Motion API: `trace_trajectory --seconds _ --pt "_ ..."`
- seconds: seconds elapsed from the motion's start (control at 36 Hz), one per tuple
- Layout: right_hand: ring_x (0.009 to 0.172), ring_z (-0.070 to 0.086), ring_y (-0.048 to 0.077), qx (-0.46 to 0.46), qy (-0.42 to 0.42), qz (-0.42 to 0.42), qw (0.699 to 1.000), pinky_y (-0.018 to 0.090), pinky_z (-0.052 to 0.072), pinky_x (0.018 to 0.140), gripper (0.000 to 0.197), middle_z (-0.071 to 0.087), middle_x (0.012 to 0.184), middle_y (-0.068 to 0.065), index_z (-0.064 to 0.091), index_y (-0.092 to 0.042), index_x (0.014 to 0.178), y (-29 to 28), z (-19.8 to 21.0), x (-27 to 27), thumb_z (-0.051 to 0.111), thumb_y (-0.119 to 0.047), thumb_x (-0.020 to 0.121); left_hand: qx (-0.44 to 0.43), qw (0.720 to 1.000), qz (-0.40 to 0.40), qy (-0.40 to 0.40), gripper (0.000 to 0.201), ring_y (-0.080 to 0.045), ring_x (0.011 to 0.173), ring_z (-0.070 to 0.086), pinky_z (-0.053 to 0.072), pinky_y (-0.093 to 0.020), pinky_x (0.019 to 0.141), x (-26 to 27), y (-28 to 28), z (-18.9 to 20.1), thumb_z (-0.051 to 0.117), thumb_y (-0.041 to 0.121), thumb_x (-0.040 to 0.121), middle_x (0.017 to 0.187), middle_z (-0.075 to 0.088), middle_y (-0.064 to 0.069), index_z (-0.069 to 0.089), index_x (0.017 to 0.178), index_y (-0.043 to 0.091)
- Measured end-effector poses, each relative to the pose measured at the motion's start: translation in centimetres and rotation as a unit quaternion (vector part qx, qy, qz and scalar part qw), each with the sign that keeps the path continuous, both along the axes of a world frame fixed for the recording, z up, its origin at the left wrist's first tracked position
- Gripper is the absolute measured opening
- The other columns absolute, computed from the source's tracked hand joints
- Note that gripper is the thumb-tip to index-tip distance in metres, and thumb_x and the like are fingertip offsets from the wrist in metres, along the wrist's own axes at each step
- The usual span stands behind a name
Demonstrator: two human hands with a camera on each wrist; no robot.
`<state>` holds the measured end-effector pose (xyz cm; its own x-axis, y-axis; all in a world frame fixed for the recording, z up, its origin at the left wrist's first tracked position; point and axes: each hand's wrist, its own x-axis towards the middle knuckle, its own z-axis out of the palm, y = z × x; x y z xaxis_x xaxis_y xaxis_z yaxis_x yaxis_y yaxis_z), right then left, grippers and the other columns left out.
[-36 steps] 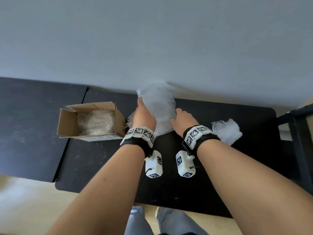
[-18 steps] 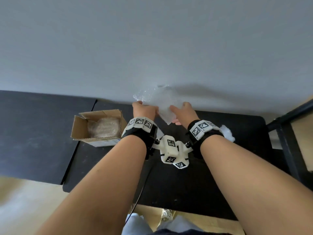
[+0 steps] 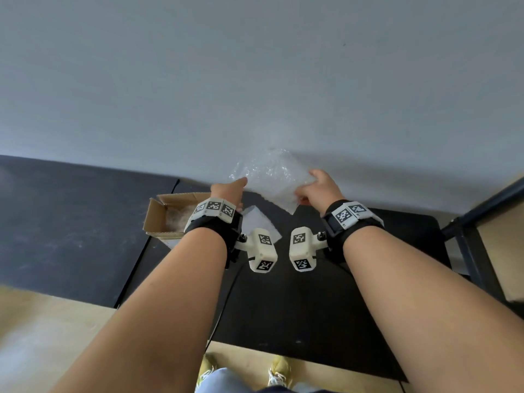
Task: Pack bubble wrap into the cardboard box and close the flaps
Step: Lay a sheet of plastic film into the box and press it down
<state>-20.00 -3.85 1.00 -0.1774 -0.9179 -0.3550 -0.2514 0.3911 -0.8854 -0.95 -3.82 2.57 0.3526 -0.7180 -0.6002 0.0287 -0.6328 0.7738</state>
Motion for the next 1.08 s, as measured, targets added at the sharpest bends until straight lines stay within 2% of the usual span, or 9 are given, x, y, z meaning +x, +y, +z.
trace_trajectory --seconds 0.08,0.19,0.36,0.47,0.56,0.64,0.83,1.0,1.08 --pt "0.085 0.067 0.028 0.015 -0.043 -0.010 0.999 0.048 0.056 0.088 0.073 0.061 0.113 0.016 0.039 -0.015 0.144 -0.2 0.6 0.3 0.066 0.001 0.077 0.014 0.998 -0.052 0.011 0.042 -0.029 0.088 0.069 0.058 -0.042 0.084 0.2 0.5 0.6 0.051 0.039 0.094 0.120 0.051 -0.015 0.047 0.129 0.016" --pt "0.079 0.065 0.029 0.040 -0.045 0.008 0.998 0.051 0.057 0.085 0.066 0.065 0.095 0.015 0.043 -0.015 0.140 0.1 1.4 0.8 0.058 0.005 0.078 -0.031 0.997 -0.008 0.066 0.058 -0.028 0.089 0.069 0.060 -0.040 0.078 0.8 0.2 1.1 0.069 0.042 0.083 0.106 0.063 -0.011 0.047 0.120 0.004" --pt "0.077 0.062 0.026 0.032 0.050 0.052 0.997 0.038 0.055 0.074 0.061 0.064 0.107 0.020 0.036 -0.014 0.144 1.0 1.7 1.4 0.047 0.002 0.086 -0.096 0.994 0.004 -0.057 0.088 -0.030 0.125 0.050 0.044 -0.042 0.104 2.4 -0.4 2.4 0.079 0.027 0.077 0.144 0.044 -0.009 0.030 0.149 0.012" --pt "0.086 0.063 0.027 0.002 0.100 0.056 0.993 0.038 0.057 0.080 0.067 0.051 0.105 0.005 0.030 -0.019 0.148 0.9 2.0 2.6 0.051 -0.003 0.086 -0.107 0.983 -0.052 -0.141 0.053 -0.027 0.111 0.061 0.050 -0.035 0.094 4.1 -0.3 2.9 0.075 0.012 0.079 0.124 0.063 -0.010 0.057 0.129 0.009" --pt "0.058 0.062 0.011 -0.046 0.107 0.069 0.991 0.021 0.053 0.057 0.075 0.050 0.082 -0.008 0.034 -0.033 0.148 0.9 2.5 3.8 0.053 0.000 0.083 -0.101 0.964 -0.105 -0.221 0.009 -0.027 0.091 0.062 0.049 -0.030 0.074 5.6 0.3 3.0 0.067 0.009 0.082 0.089 0.065 -0.006 0.063 0.089 0.011" --pt "0.036 0.043 0.004 -0.082 0.128 0.083 0.985 0.012 0.039 0.041 0.070 0.041 0.066 -0.017 0.044 -0.039 0.142 0.8 3.1 5.6 0.052 0.002 0.085 -0.091 0.952 -0.129 -0.262 0.008 -0.027 0.086 0.059 0.046 -0.031 0.071 7.2 0.6 2.7 0.059 0.006 0.084 0.091 0.063 -0.008 0.058 0.092 0.009" --pt "0.106 0.064 0.013 -0.126 0.140 0.103 0.977 0.017 0.045 0.086 0.031 0.071 0.114 -0.002 0.076 -0.021 0.105 0.7 4.1 11.7 0.057 -0.004 0.088 -0.079 0.931 -0.122 -0.336 0.048 -0.028 0.080 0.056 0.046 -0.033 0.065 12.0 1.4 2.0 0.047 -0.002 0.087 0.094 0.056 -0.012 0.034 0.133 0.006" --pt "0.102 0.062 0.012 -0.096 0.175 0.152 0.968 0.017 0.043 0.081 0.024 0.071 0.111 -0.001 0.076 -0.018 0.103 0.4 4.0 16.5 0.070 -0.011 0.081 -0.061 0.914 -0.180 -0.357 0.048 -0.031 0.098 0.061 0.044 -0.032 0.069 16.1 1.5 1.0 0.051 0.002 0.086 0.117 0.059 -0.014 0.040 0.132 0.005" --pt "0.110 0.062 0.015 -0.076 0.224 0.208 0.949 0.018 0.042 0.085 0.030 0.069 0.117 -0.001 0.075 -0.020 0.106 0.5 3.8 18.4 0.067 -0.005 0.081 -0.029 0.895 -0.247 -0.369 0.017 -0.030 0.090 0.060 0.041 -0.030 0.065 17.3 1.4 0.4 0.055 0.009 0.085 0.096 0.062 -0.011 0.054 0.102 0.006"
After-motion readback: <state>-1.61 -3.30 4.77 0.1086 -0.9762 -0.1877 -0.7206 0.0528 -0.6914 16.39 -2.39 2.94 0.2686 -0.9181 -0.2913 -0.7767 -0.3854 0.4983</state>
